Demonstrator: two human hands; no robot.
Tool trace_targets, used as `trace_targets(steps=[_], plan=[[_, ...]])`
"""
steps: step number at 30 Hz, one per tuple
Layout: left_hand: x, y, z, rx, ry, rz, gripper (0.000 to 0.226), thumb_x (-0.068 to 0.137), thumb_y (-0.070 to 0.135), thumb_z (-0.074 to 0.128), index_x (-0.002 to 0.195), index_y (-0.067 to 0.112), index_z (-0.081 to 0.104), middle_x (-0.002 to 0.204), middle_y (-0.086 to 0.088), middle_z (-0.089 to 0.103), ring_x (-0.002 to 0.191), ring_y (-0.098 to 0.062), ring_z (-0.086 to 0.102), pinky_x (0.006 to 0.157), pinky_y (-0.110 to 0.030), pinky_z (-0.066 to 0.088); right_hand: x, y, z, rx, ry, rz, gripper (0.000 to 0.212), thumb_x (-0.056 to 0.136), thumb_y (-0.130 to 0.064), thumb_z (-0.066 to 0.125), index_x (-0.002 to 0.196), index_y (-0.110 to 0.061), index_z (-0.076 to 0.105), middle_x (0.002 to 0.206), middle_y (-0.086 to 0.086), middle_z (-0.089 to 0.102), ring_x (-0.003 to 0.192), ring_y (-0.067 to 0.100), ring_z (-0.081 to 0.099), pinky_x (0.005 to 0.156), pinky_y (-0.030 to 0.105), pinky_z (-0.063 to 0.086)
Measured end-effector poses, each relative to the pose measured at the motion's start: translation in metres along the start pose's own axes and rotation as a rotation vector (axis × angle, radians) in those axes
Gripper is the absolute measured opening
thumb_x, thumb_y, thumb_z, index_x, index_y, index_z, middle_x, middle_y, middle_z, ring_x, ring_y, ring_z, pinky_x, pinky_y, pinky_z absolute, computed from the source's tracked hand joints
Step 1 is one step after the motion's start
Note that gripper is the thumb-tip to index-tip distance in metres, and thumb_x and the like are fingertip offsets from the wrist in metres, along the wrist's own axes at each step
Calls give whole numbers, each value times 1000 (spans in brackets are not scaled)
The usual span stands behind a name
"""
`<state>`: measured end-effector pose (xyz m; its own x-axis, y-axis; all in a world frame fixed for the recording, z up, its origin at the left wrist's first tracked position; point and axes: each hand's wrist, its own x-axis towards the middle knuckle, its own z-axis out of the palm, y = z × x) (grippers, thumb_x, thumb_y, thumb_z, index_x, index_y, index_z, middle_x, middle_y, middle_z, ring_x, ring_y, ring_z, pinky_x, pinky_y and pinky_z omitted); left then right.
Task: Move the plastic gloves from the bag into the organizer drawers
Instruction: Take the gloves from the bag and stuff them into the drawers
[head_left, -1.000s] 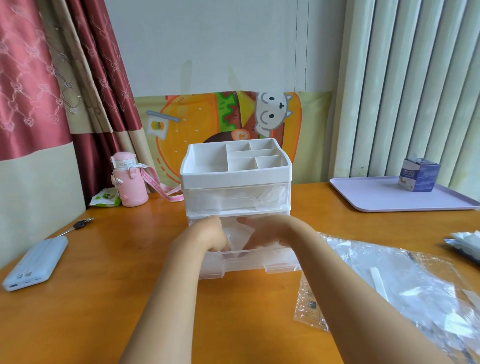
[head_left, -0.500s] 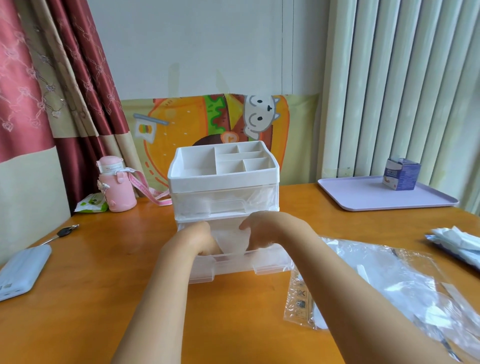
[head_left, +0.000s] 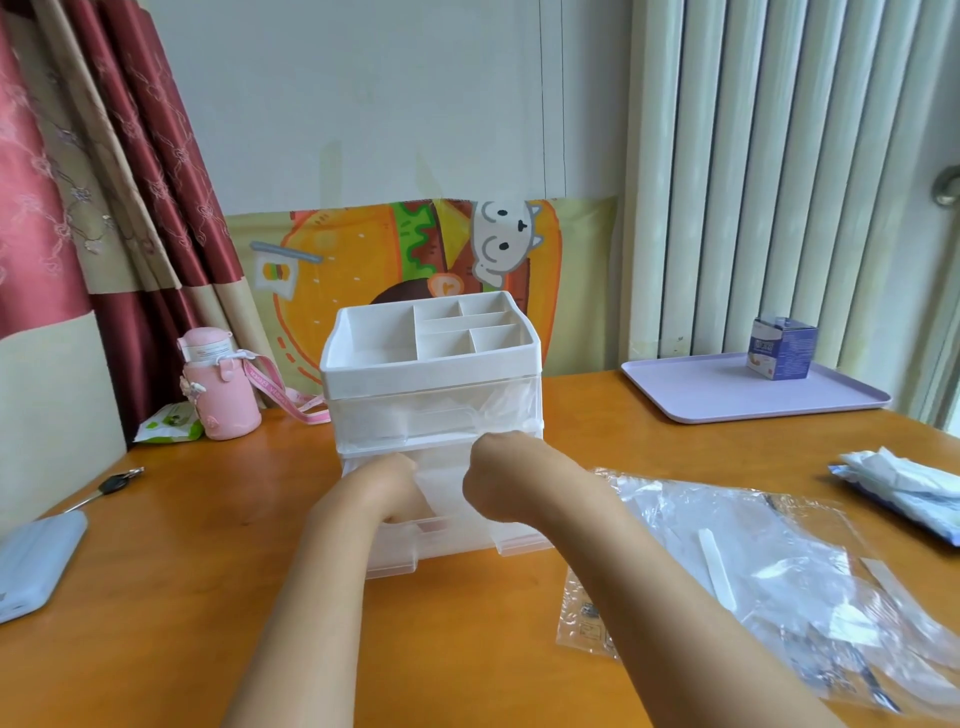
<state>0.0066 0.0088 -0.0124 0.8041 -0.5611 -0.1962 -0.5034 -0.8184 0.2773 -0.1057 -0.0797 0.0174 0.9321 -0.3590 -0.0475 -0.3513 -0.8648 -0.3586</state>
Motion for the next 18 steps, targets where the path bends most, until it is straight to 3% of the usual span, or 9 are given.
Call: trace_targets(steps=[1,3,4,6,8,12,14,16,18], plan=[[-3,1,-1,-2,6,10,39,95,17,53,134,14,53,131,-8,56,102,-20,53,84,-27,43,2,0,0,-42,-51,12,22,95,-7,35,80,-2,50,83,6,50,79,23,46,70,25,39],[-5,0,-2,-10,18,21,41,96,10,47,136,13,52,134,-8,55,102,-18,51,85,-26,42,9,0,-1,-98,-138,33,29,96,-5,32,113,0,56,115,12,56,99,26,50,85,29,40],[-6,-1,-3,-15,14,17,42,95,7,46,137,13,51,136,-8,54,103,-18,51,86,-25,42,12,0,-1,-118,-165,39,36,97,-4,32,127,-1,50,130,14,52,112,28,49,92,30,39],[-7,-3,-6,-36,10,6,46,94,10,53,140,15,48,141,-5,50,114,-20,52,91,-26,41,22,1,-1,-161,-203,29,41,98,-4,31,138,-2,42,141,13,44,125,27,44,98,31,37],[-7,-6,-7,-67,9,-10,55,91,20,65,141,16,45,143,-4,49,124,-23,50,95,-27,41,30,-1,1,-177,-214,27,41,99,-5,31,138,-2,41,141,14,44,124,27,45,99,31,37],[-11,-6,-11,-74,23,-20,58,90,20,66,143,15,43,143,-5,48,125,-24,50,94,-28,41,31,-3,-4,-114,-176,42,38,99,-3,31,134,1,43,136,15,47,102,24,47,92,32,40],[-14,-4,-15,-71,27,-21,55,90,22,65,141,15,45,137,-5,51,120,-23,51,96,-28,40,30,5,-10,-49,-109,56,37,99,-7,34,134,1,43,133,16,50,109,28,53,89,33,43],[-19,0,-21,-102,58,-3,32,92,27,62,122,15,57,113,-5,55,100,-22,53,88,-28,41,29,21,-20,14,9,54,28,97,-17,43,117,-4,56,113,13,63,103,29,62,81,34,49],[-30,8,-27,-141,142,20,13,94,29,58,97,17,57,94,-6,54,81,-24,50,73,-28,39,21,39,-32,62,151,40,26,93,-26,50,92,-3,63,89,11,69,81,26,66,72,34,53]])
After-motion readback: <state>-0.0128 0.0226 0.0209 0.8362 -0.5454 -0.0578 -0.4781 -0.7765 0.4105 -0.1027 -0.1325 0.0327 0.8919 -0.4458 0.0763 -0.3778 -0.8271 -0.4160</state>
